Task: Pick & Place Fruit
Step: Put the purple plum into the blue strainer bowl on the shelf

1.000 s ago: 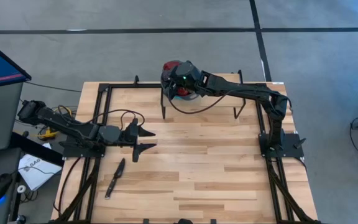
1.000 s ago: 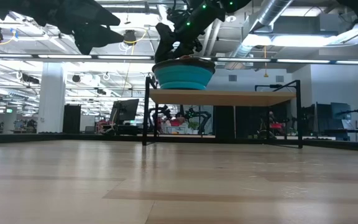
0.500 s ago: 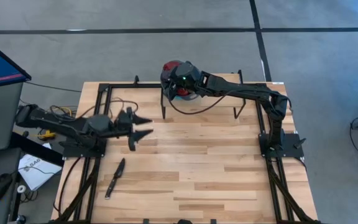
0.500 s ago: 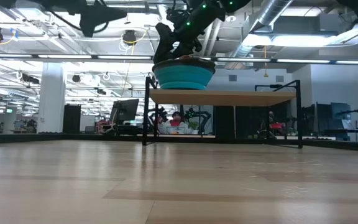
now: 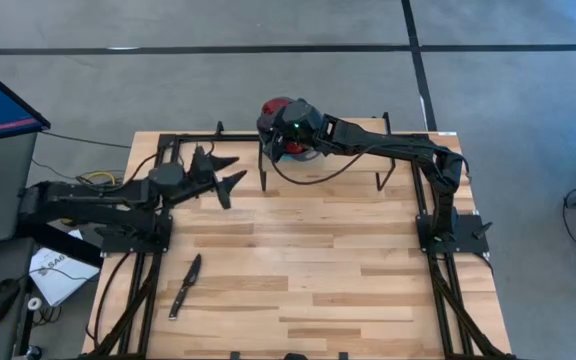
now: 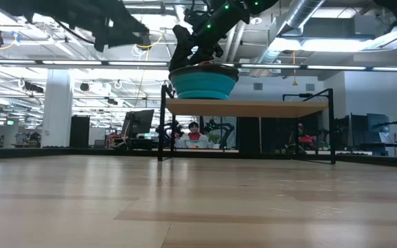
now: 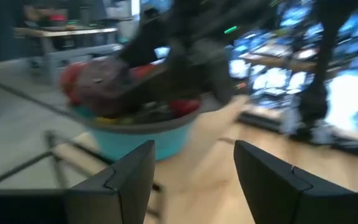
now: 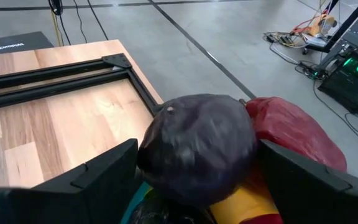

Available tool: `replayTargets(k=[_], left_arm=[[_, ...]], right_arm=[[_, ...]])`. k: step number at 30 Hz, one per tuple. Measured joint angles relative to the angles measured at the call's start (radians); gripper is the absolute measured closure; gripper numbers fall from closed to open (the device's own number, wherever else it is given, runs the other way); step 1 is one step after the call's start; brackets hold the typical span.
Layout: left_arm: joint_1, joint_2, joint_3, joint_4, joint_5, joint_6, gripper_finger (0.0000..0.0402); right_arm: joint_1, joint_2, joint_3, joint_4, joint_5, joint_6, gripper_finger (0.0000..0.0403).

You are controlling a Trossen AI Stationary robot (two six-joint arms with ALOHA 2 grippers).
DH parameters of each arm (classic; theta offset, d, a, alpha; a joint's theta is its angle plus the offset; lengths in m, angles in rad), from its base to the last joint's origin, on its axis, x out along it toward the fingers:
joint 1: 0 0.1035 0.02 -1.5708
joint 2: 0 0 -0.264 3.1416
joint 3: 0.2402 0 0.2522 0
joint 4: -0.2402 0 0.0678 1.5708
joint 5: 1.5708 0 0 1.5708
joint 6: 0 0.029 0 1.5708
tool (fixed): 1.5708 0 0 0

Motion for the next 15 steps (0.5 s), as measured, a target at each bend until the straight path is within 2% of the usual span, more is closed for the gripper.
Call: replayTargets(k=[3,8,15], left_arm=[[0.053,0.052,0.000,0.036,-0.027,0.035,0.0189],[0.126,0.130,0.000,0.142,-0.013,0.054,0.0189],[0.141,0.152,0.000,0.158,-0.008,0.055,0.0189]], right_arm=[[0.000,0.000,0.000,0.000,0.000,0.000,0.0081],[0.000,0.000,0.000,-0.001,-0.001,-0.003,0.0081],[0.000,0.000,0.000,-0.006,-0.054,-0.022,0.0070]])
